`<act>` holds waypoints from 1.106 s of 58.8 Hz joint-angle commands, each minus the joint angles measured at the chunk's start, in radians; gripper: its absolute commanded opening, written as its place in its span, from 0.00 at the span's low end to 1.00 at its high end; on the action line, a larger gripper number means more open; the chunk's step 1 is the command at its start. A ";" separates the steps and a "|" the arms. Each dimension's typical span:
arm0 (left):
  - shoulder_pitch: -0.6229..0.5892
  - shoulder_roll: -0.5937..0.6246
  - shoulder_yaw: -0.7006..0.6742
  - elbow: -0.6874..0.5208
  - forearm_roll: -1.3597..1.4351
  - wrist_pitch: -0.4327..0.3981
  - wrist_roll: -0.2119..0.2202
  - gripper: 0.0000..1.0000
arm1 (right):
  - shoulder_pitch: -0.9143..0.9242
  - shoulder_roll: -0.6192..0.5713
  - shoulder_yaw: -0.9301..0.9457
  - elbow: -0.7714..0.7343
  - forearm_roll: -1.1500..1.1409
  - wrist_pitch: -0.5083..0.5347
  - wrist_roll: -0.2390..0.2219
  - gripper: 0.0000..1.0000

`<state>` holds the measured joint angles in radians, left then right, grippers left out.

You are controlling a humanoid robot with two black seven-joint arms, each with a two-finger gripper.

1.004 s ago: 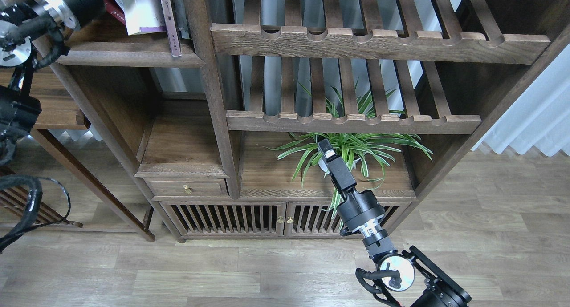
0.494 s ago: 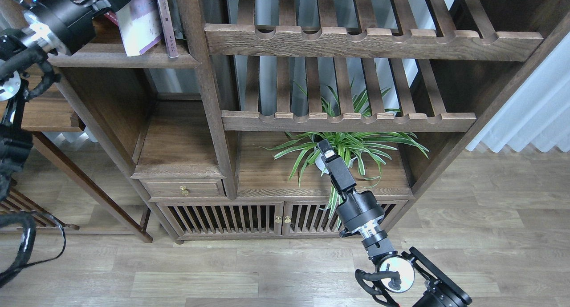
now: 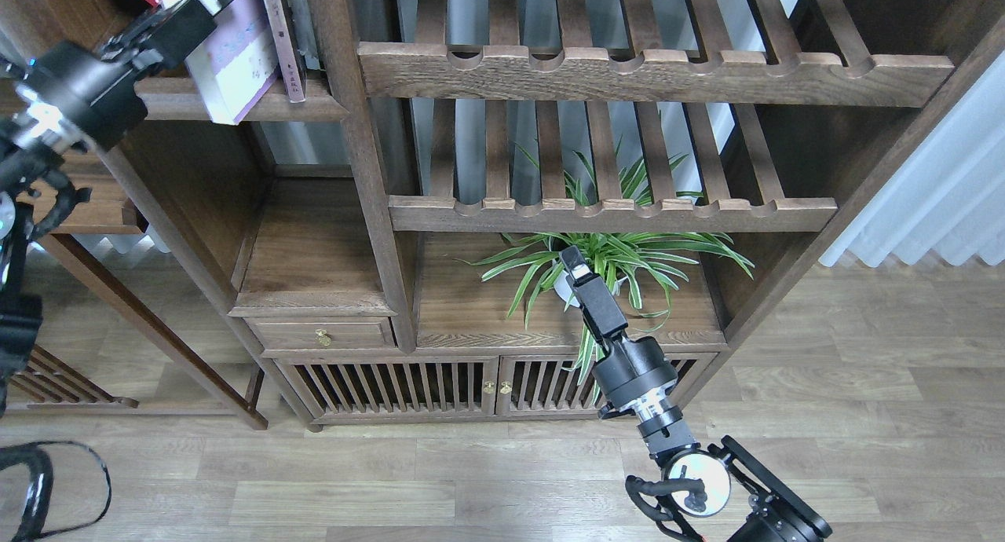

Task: Organize books on shelf
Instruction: 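Push the white book in beside the red book with the left gripper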

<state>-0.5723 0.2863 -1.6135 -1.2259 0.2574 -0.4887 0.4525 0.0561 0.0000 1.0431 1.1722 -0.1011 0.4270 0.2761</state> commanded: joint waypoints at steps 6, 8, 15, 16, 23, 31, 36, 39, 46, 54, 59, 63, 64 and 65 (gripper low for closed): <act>0.019 -0.006 -0.006 0.017 -0.018 0.000 -0.006 0.55 | 0.001 0.000 0.000 0.000 0.000 -0.002 0.000 0.99; 0.011 -0.009 0.003 0.028 -0.018 0.000 -0.005 0.48 | 0.001 0.000 0.000 0.000 0.000 -0.002 0.000 0.99; -0.037 -0.010 0.027 0.057 -0.021 0.000 -0.003 0.18 | 0.001 0.000 -0.002 0.000 0.000 -0.002 0.000 0.99; -0.055 -0.010 0.036 0.063 -0.021 0.000 -0.003 0.14 | 0.001 0.000 -0.002 0.000 0.000 -0.002 0.000 0.99; -0.130 -0.012 0.078 0.092 -0.026 0.000 -0.002 0.06 | -0.001 0.000 0.000 0.011 0.000 -0.002 0.000 0.99; -0.242 -0.012 0.113 0.167 -0.018 0.000 0.005 0.03 | -0.010 0.000 0.000 0.027 0.000 -0.002 0.000 0.99; -0.279 -0.003 0.112 0.189 -0.010 0.000 0.006 0.02 | -0.015 0.000 0.000 0.030 0.000 -0.002 0.000 0.99; -0.297 0.002 0.107 0.195 -0.001 0.000 0.006 0.02 | -0.015 0.000 0.000 0.030 0.000 -0.002 0.000 0.99; -0.322 0.040 0.109 0.203 0.026 0.000 0.008 0.01 | -0.013 0.000 0.000 0.030 0.000 -0.004 0.000 0.99; -0.359 0.050 0.113 0.246 0.056 0.000 0.006 0.01 | -0.013 0.000 0.000 0.030 0.000 -0.010 0.000 0.99; -0.391 0.047 0.126 0.285 0.077 0.000 0.005 0.01 | -0.013 0.000 0.000 0.030 0.000 -0.011 0.000 0.99; -0.420 0.045 0.139 0.319 0.085 0.000 0.002 0.01 | -0.013 0.000 0.000 0.030 0.000 -0.011 0.000 0.99; -0.431 0.045 0.144 0.333 0.085 0.000 0.000 0.01 | -0.013 0.000 0.000 0.032 0.000 -0.011 0.000 0.99; -0.436 0.045 0.147 0.341 0.085 0.000 0.000 0.01 | -0.013 0.000 0.000 0.032 0.000 -0.011 0.000 0.99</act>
<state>-0.9616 0.3346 -1.4885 -0.9424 0.3307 -0.4889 0.4586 0.0428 0.0000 1.0432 1.2027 -0.1012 0.4163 0.2761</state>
